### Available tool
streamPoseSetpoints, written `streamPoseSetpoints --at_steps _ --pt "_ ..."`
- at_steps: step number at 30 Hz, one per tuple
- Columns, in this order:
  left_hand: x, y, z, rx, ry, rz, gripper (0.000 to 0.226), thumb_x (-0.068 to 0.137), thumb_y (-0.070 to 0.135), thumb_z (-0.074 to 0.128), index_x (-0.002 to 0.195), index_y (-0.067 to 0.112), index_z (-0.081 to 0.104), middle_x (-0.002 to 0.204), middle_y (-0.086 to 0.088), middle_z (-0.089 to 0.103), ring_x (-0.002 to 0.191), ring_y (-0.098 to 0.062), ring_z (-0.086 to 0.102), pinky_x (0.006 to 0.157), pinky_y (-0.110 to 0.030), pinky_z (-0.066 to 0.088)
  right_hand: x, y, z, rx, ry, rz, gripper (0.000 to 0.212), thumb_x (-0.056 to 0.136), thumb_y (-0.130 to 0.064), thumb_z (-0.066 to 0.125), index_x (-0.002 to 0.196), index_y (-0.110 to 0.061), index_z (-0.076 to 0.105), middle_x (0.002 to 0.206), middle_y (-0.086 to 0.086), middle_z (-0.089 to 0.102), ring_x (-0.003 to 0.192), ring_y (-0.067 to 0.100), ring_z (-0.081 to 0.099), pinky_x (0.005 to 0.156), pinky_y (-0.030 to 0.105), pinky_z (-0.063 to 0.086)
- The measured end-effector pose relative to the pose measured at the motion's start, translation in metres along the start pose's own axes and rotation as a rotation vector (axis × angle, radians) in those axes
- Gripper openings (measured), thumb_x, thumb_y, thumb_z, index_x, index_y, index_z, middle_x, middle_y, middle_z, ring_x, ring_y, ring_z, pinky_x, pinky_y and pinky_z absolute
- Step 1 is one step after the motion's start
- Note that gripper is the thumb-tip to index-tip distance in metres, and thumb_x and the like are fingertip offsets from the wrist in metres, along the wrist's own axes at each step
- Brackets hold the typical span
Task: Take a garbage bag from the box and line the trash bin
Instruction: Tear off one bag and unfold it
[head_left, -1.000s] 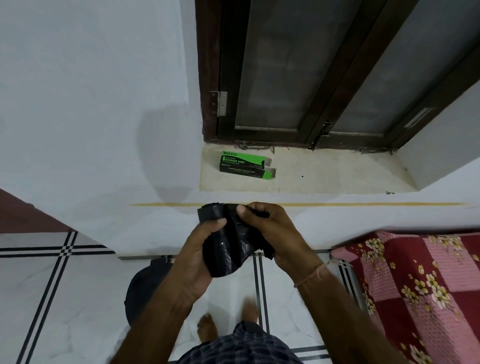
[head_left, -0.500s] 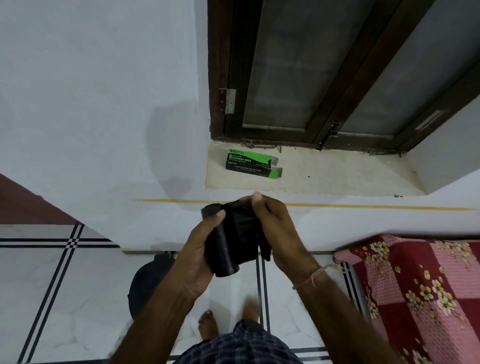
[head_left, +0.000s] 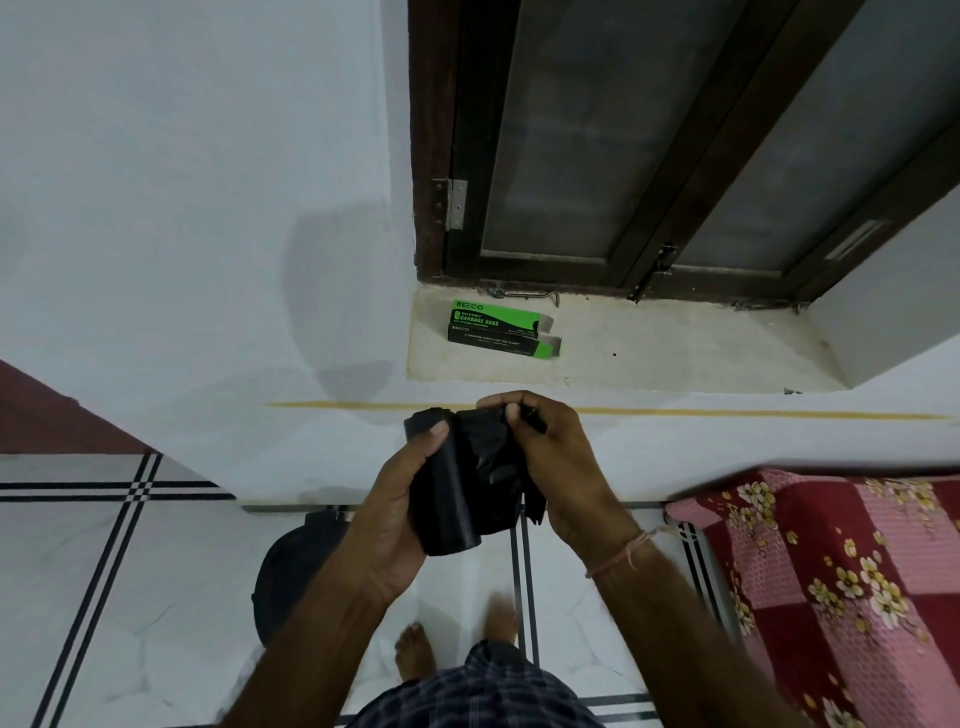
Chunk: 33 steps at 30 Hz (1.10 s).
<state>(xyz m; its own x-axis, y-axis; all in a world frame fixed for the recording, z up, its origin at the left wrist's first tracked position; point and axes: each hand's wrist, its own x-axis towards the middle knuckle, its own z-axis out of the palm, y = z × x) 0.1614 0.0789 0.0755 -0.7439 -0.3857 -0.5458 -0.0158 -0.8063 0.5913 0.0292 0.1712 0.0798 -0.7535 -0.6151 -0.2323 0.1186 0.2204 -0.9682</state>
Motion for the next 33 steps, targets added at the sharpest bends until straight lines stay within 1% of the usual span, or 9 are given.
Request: streamPoseSetpoints --at_steps 3,5,7,10,14,17,22,28,33 --pt "0.002 0.0 -0.001 0.03 -0.021 0.021 0.047 0.095 0.041 0.063 0.131 0.012 0.068 0.133 -0.021 0.068 0.119 -0.038 0.066 0.1 -0.055 0.052 -0.002 -0.002 0.001 0.027 -0.036 0.024 0.036 0.11 -0.023 0.046 0.105 -0.006 0.077 0.107 0.012 0.079 0.104 0.027 0.074 0.093 0.035 0.059" --pt "0.002 0.0 -0.002 0.04 -0.033 0.024 0.045 0.099 0.041 0.058 0.132 0.013 0.067 0.131 -0.021 0.069 0.117 -0.039 0.067 0.098 -0.055 0.052 -0.005 -0.004 0.001 0.047 -0.109 0.035 0.038 0.106 -0.034 0.053 0.102 -0.004 0.077 0.1 0.016 0.079 0.095 0.023 0.076 0.087 0.032 0.06" --pt "0.0 0.001 -0.002 0.026 -0.016 0.024 0.044 0.097 0.041 0.058 0.127 0.012 0.07 0.127 -0.021 0.071 0.11 -0.038 0.07 0.091 -0.051 0.055 -0.006 -0.005 0.0 0.02 -0.157 0.015 0.028 0.097 -0.029 0.069 0.093 -0.002 0.076 0.087 0.016 0.077 0.082 0.019 0.074 0.077 0.031 0.059" --pt "0.001 -0.001 -0.004 0.01 -0.015 0.031 0.047 0.096 0.039 0.059 0.131 0.009 0.067 0.13 -0.021 0.07 0.117 -0.039 0.068 0.096 -0.052 0.054 -0.003 -0.001 0.0 0.028 -0.124 0.011 0.022 0.092 -0.017 0.076 0.082 0.002 0.071 0.071 0.003 0.07 0.069 0.015 0.067 0.068 0.028 0.055" --pt "0.003 -0.001 -0.005 0.016 -0.018 0.036 0.045 0.097 0.039 0.059 0.131 0.011 0.068 0.132 -0.021 0.068 0.12 -0.04 0.065 0.099 -0.054 0.051 -0.002 0.002 -0.001 0.092 -0.113 0.008 0.017 0.093 -0.009 0.073 0.09 0.007 0.069 0.079 0.005 0.07 0.076 0.015 0.066 0.073 0.025 0.056" --pt "0.004 -0.001 -0.006 -0.002 -0.023 0.038 0.047 0.093 0.039 0.062 0.13 0.011 0.069 0.132 -0.02 0.068 0.121 -0.039 0.064 0.1 -0.053 0.051 0.0 0.0 -0.003 0.155 -0.099 0.033 0.005 0.092 -0.002 0.072 0.093 0.0 0.076 0.084 0.004 0.076 0.08 0.015 0.071 0.077 0.025 0.059" --pt "0.006 0.0 -0.002 0.006 -0.017 0.049 0.042 0.094 0.038 0.061 0.126 0.013 0.072 0.131 -0.019 0.069 0.115 -0.037 0.068 0.098 -0.053 0.052 0.002 -0.001 -0.004 0.222 -0.055 0.044 0.012 0.091 -0.001 0.072 0.089 -0.009 0.08 0.085 0.004 0.078 0.081 0.016 0.073 0.078 0.026 0.058" --pt "0.005 0.0 0.008 0.057 -0.041 0.041 0.041 0.097 0.037 0.054 0.125 0.015 0.073 0.126 -0.016 0.072 0.11 -0.033 0.072 0.084 -0.045 0.059 0.001 0.001 -0.015 0.241 -0.096 0.023 0.016 0.093 -0.012 0.073 0.104 -0.001 0.079 0.099 0.012 0.08 0.092 0.021 0.076 0.084 0.028 0.059" --pt "0.008 -0.006 0.016 0.085 -0.048 0.01 0.04 0.101 0.034 0.052 0.128 0.011 0.069 0.126 -0.02 0.072 0.11 -0.036 0.071 0.091 -0.051 0.058 0.002 0.004 -0.019 0.198 -0.053 -0.028 0.014 0.086 -0.004 0.079 0.1 -0.002 0.081 0.098 0.017 0.081 0.093 0.028 0.077 0.087 0.032 0.06"
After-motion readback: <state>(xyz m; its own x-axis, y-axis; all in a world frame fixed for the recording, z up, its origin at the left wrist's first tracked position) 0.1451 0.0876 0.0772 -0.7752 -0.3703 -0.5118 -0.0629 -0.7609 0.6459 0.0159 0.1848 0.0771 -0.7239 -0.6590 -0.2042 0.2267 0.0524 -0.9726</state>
